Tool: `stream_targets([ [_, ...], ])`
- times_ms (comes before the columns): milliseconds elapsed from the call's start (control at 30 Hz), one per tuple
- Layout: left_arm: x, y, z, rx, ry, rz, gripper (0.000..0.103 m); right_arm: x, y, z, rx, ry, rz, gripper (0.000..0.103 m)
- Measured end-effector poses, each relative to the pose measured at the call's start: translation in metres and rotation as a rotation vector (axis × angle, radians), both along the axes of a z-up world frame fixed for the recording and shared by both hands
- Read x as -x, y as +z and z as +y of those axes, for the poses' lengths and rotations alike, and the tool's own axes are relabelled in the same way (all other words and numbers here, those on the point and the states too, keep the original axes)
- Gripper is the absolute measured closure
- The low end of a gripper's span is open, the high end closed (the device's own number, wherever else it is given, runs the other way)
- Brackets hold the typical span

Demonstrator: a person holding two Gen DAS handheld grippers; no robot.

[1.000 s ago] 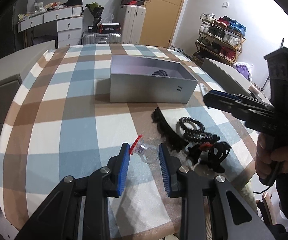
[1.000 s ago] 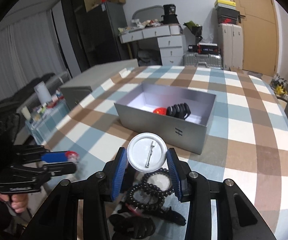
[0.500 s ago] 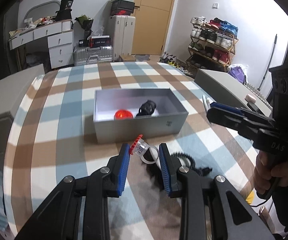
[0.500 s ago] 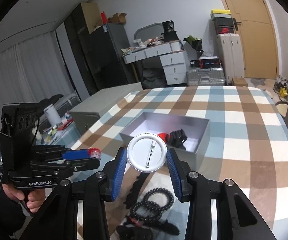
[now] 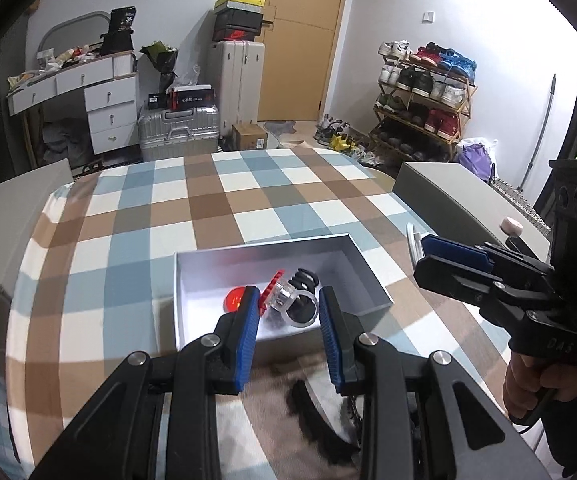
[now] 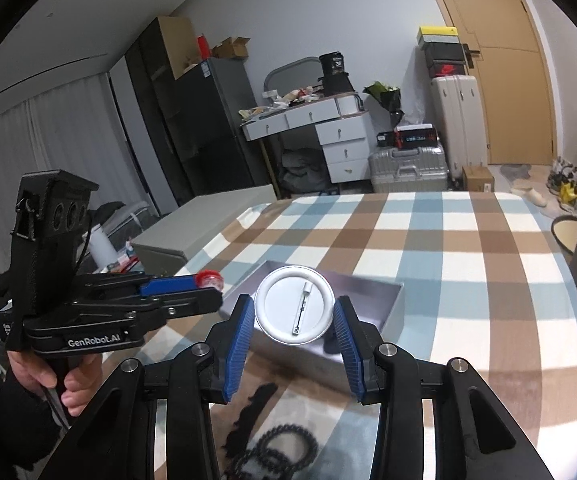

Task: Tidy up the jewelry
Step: 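Carry the clear piece and white badge into the box while both tools open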

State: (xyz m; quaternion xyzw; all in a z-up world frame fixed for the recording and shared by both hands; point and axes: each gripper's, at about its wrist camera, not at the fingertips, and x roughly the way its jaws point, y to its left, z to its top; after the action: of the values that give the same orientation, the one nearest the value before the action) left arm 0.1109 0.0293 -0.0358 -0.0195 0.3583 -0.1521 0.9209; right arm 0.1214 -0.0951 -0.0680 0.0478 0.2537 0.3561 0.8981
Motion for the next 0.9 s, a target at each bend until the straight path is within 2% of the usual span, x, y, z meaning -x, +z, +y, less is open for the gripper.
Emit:
stream_targets([
  [400,-0.041,-0.019,-0.009,0.0,-0.018,0.061,0.079,-0.047,-0.018,0.005,0.018,-0.032,0.064,0.063],
  [900,-0.058,-0.037,-0.009,-0.001,-0.021,0.109,0.079,-0.066,-0.038,0.011,0.054,-0.051,0.107,0.063],
])
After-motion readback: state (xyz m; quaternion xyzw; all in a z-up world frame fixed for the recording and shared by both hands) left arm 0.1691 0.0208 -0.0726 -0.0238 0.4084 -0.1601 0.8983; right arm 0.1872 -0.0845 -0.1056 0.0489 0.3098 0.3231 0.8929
